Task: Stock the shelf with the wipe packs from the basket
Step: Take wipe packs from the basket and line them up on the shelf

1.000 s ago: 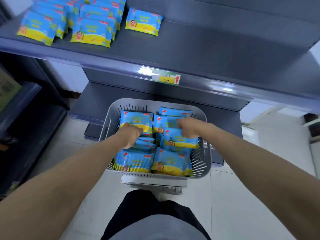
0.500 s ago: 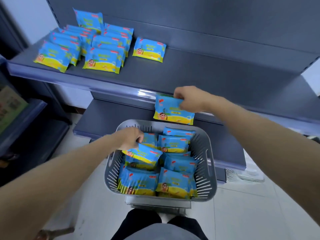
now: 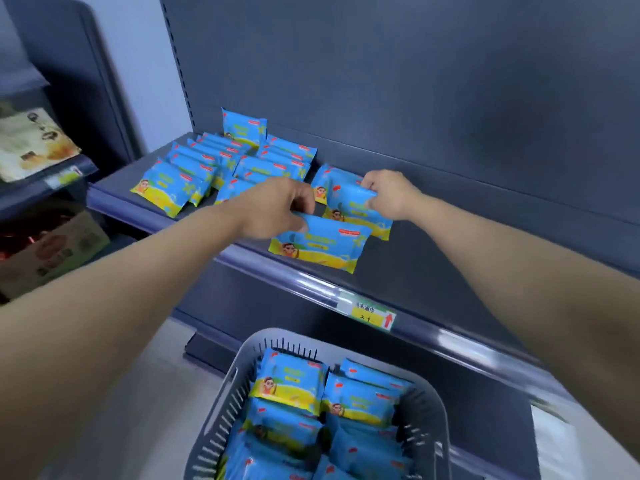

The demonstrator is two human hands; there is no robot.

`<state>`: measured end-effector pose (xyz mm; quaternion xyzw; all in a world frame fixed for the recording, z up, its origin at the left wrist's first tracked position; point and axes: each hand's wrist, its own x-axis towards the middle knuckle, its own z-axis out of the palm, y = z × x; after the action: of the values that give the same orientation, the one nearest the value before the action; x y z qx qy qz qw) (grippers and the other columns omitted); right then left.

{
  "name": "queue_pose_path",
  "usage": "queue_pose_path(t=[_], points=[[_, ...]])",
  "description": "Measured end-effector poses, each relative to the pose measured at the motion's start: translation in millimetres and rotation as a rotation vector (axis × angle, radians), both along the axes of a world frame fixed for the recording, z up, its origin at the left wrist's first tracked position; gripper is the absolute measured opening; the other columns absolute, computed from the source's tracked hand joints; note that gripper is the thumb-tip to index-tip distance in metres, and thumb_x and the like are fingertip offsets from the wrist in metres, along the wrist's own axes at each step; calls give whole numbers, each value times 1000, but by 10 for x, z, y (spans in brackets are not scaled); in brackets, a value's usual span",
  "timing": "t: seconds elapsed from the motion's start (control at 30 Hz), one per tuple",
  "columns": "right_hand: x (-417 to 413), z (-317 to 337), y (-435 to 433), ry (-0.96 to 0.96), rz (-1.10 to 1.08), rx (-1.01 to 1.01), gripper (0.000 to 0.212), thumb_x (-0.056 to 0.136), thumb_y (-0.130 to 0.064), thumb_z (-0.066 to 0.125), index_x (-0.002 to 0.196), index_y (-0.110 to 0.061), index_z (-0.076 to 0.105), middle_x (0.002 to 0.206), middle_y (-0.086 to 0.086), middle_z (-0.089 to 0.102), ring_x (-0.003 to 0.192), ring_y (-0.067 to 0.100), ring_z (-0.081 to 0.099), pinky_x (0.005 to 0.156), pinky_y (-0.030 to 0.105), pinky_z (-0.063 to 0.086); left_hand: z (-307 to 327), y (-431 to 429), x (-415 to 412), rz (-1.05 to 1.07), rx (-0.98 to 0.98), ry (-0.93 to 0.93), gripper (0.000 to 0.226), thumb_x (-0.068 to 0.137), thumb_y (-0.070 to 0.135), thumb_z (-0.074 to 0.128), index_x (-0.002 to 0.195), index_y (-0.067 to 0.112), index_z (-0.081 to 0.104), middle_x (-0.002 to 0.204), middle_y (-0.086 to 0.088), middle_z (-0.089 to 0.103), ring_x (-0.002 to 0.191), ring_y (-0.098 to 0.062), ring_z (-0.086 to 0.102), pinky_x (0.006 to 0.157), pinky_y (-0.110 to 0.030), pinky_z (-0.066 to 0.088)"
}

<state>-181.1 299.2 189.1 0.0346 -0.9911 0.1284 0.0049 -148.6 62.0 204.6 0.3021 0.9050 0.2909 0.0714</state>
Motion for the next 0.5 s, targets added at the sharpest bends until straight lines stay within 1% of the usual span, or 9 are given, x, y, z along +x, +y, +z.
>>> queue_pose_path(t=[0.1, 0.17, 0.23, 0.3, 0.33, 0.4, 0.47, 0.5], points=[[-343, -91, -3, -34, 26, -24, 28, 85, -9, 61, 112, -8, 58, 117, 10, 59, 106, 27, 55, 84, 33, 44, 3, 37, -305, 59, -56, -31, 17, 74, 4, 71, 79, 15, 59, 75, -1, 58, 67, -15, 50, 59, -25, 40], [-557, -152, 9, -39, 19, -63, 28, 84, -11, 63, 111, -10, 58, 115, 9, 59, 100, 25, 55, 78, 31, 43, -51, 80, -481, 82, -67, -50, 17, 75, 4, 71, 79, 15, 58, 73, 1, 56, 64, -14, 48, 56, -21, 39], [-759, -188, 22, -35, 5, -83, 25, 82, -10, 64, 106, -10, 59, 111, 10, 60, 97, 26, 57, 77, 34, 45, -131, 126, -629, 107, -70, -60, 17, 76, 5, 70, 78, 17, 57, 70, 4, 55, 61, -11, 47, 51, -16, 37], [-933, -199, 32, -32, 5, -70, 24, 81, -9, 65, 104, -10, 60, 108, 9, 62, 99, 28, 58, 81, 36, 48, -215, 180, -769, 122, -53, -69, 17, 76, 4, 70, 79, 16, 57, 70, 3, 55, 60, -11, 47, 49, -13, 36], [-1005, -202, 37, -27, 7, -63, 23, 81, -9, 65, 103, -10, 60, 107, 7, 61, 98, 27, 58, 82, 36, 48, -252, 215, -839, 126, -36, -76, 16, 76, 3, 69, 80, 14, 58, 72, 0, 57, 62, -14, 48, 53, -16, 38], [-1117, -222, 46, -9, 6, -63, 20, 81, -10, 65, 100, -12, 59, 100, 4, 58, 92, 24, 56, 77, 34, 46, -314, 291, -973, 139, 7, -95, 17, 76, 1, 69, 82, 12, 58, 79, -5, 59, 69, -17, 51, 60, -24, 41], [-1203, -254, 65, -4, -3, -92, 18, 80, -10, 64, 97, -12, 59, 97, 4, 57, 85, 23, 54, 71, 31, 43, -358, 364, -1092, 153, 31, -106, 18, 77, -1, 68, 85, 13, 58, 85, -7, 61, 76, -20, 55, 66, -27, 44], [-1232, -268, 81, -8, -7, -116, 18, 80, -9, 64, 97, -11, 60, 98, 6, 59, 84, 22, 54, 70, 31, 42, -380, 397, -1141, 153, 30, -113, 18, 78, -1, 67, 87, 12, 58, 89, -8, 63, 81, -22, 57, 71, -29, 46]])
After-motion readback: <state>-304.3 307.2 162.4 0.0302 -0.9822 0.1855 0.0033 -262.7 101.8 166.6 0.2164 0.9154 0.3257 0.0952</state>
